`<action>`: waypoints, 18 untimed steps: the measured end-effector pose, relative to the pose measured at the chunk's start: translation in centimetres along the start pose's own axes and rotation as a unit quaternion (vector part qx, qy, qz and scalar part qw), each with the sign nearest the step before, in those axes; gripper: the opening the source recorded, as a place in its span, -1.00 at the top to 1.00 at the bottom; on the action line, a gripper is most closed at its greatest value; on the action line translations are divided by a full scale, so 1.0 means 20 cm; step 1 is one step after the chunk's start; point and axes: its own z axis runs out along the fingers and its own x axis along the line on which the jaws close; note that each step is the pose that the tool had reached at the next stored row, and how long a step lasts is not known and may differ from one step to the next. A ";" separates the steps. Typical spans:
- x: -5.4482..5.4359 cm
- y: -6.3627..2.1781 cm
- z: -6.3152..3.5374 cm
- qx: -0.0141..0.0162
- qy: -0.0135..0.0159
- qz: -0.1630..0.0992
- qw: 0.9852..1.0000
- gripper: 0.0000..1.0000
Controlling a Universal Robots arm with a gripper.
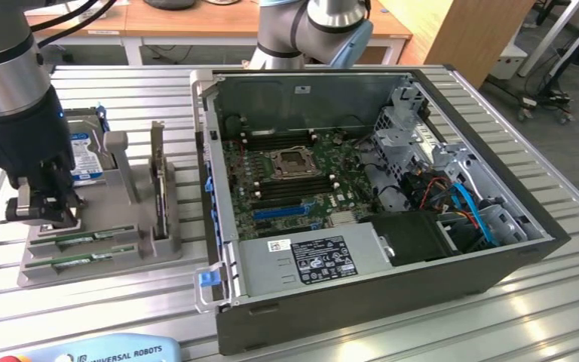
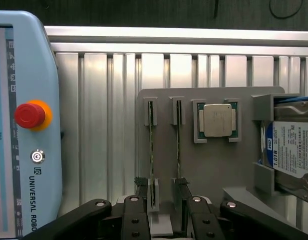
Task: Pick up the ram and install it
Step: 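Pick up the ram and move it above insertion slot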
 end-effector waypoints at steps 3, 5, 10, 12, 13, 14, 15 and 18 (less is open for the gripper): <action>0.00 -0.001 0.018 0.000 0.000 0.000 1.000 0.29; 0.00 -0.001 0.030 0.000 0.000 0.000 1.000 0.29; 0.00 -0.003 0.063 0.000 0.000 0.000 1.000 0.29; 0.00 -0.003 0.078 0.000 0.000 0.000 1.000 0.29; 0.00 -0.004 0.087 0.000 0.000 0.000 1.000 0.29; 0.00 -0.004 0.095 0.000 0.000 0.000 1.000 0.29; 0.00 -0.004 0.104 0.000 0.000 0.000 1.000 0.29; 0.00 -0.005 0.128 0.000 0.000 0.000 1.000 0.29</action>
